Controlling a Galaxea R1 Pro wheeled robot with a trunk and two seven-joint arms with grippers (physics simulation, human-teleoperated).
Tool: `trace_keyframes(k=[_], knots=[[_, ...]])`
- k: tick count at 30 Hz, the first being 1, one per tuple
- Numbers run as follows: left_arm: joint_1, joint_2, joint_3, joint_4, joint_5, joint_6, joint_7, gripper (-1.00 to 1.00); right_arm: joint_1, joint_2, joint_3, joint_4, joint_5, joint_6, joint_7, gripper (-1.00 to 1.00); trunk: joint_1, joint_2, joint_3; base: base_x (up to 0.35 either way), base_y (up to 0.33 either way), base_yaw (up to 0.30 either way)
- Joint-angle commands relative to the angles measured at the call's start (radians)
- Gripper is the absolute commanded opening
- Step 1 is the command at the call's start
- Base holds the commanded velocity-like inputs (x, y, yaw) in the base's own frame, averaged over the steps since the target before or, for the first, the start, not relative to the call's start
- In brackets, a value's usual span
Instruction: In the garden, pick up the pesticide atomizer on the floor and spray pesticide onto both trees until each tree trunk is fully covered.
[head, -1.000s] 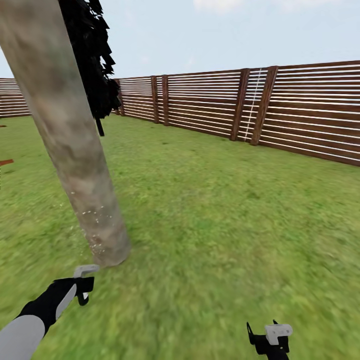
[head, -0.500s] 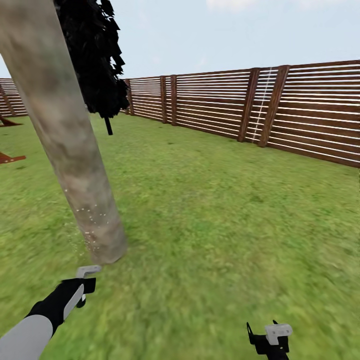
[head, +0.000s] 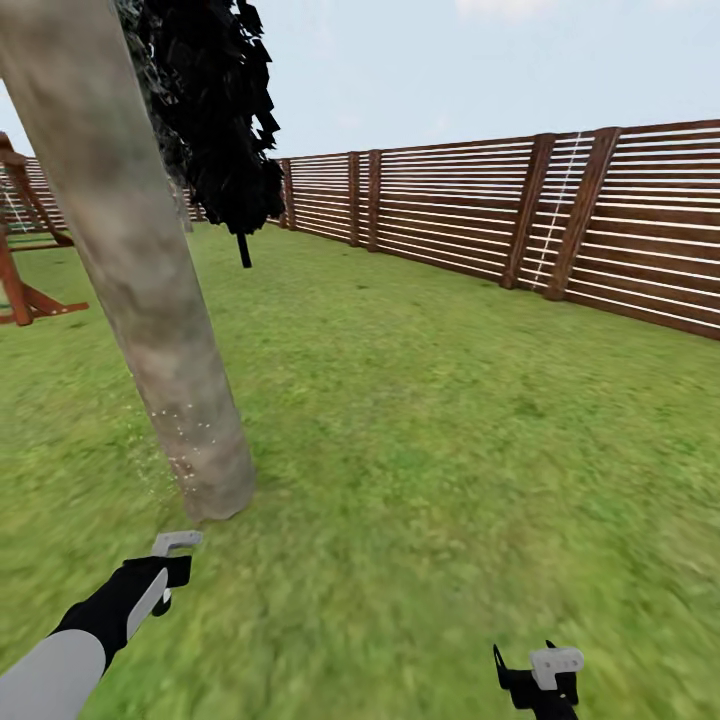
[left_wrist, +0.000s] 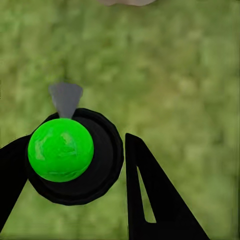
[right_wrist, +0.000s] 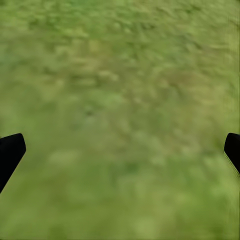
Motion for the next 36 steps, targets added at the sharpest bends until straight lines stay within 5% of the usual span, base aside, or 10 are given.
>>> trace_keyframes(k=[1,24,36], knots=[[-0.001,0.0,-0.008,-0.002,0.011,0.005,0.009,-1.0,-0.001,0.0,-0.008,0.001,0.01,-0.004,-0.001,1.0,0.0,0.0,-0.001,0.191,-0.234,0.251],[0.0,-0.002,-0.007,-0.002,0.01,0.006,0.017,-1.0,-0.001,0.0,-0.008,0.001,0.01,-0.004,0.0,1.0,0.0,0.0,-0.001,0.125,-0.137,0.136],[0.0,-0.047,-0.01,-0.008,-0.002,0.003,0.018,-1.0,-0.001,0.0,-0.008,0.001,0.01,-0.004,0.0,1.0,0.0,0.0,-0.001,0.027,-0.048,0.14]])
